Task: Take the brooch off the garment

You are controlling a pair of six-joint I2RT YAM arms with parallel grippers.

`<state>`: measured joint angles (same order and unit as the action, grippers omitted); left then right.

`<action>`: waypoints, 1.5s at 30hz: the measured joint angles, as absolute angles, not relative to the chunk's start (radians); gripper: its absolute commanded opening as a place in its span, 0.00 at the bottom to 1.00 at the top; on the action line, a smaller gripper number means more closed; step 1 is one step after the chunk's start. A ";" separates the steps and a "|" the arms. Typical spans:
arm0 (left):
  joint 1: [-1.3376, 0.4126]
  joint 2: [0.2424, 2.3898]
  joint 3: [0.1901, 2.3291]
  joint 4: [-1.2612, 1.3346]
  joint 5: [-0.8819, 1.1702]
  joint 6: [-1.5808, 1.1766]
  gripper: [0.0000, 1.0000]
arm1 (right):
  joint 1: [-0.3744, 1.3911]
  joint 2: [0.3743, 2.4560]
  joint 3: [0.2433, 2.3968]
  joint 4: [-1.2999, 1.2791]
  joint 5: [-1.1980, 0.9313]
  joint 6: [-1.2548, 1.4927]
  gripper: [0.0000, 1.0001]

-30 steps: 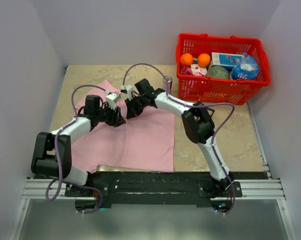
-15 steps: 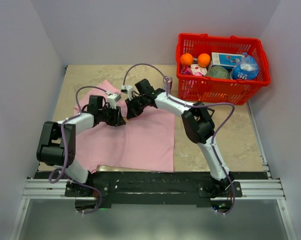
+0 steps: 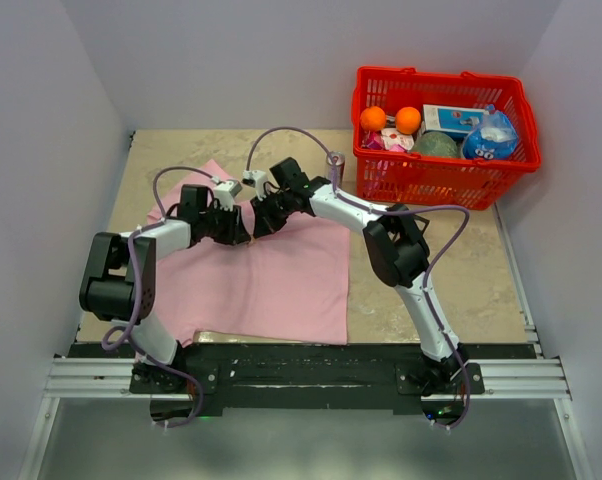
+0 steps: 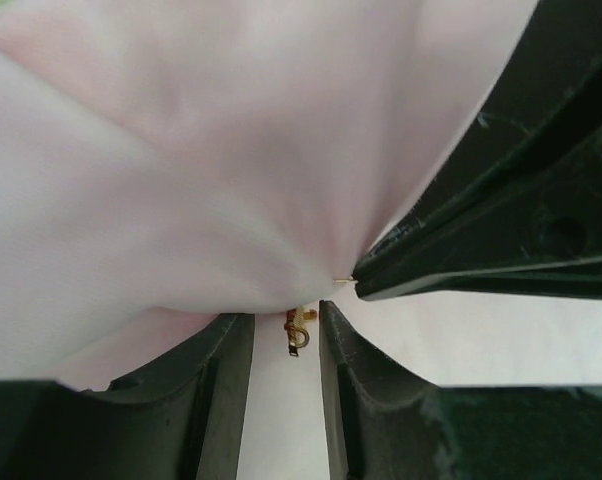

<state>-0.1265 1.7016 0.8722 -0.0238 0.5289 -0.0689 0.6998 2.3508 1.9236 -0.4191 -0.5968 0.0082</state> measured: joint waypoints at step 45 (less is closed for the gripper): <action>-0.057 2.000 1.187 -0.307 1.051 -0.273 0.00 | 0.759 1.861 1.219 0.009 -0.530 -1.176 0.32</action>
